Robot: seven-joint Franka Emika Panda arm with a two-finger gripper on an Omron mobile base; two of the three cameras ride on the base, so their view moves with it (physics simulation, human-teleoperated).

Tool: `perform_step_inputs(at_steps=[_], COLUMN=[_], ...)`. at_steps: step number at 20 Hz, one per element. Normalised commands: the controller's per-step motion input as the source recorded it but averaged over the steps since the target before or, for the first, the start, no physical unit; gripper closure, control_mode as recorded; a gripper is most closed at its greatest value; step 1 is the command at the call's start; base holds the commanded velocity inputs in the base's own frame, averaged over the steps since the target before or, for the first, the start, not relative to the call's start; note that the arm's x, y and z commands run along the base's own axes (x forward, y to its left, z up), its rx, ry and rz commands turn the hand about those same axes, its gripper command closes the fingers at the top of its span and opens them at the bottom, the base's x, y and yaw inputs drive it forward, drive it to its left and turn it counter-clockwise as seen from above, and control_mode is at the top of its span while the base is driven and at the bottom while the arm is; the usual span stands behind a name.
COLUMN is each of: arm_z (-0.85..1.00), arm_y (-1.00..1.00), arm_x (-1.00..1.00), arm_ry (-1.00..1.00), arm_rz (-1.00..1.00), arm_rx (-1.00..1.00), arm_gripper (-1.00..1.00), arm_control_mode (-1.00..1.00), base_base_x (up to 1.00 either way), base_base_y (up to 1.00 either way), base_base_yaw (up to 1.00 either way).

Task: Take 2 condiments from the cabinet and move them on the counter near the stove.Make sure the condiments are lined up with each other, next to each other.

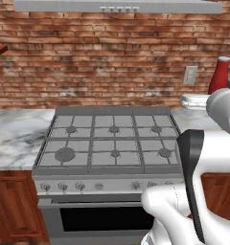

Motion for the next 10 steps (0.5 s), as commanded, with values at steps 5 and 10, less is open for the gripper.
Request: perform_step_inputs(at_steps=[5, 10], arm_z=[0.0, 0.0], arm_y=[0.0, 0.0], arm_x=[0.0, 0.0], arm_ry=[0.0, 0.0], arm_rz=[0.0, 0.0], arm_rx=[0.0, 0.0], arm_gripper=[1.0, 1.0], arm_control_mode=[1.0, 1.0], base_base_x=[0.55, 0.58], base_base_y=[0.0, 0.0], base_base_yaw=[-0.09, -0.12])
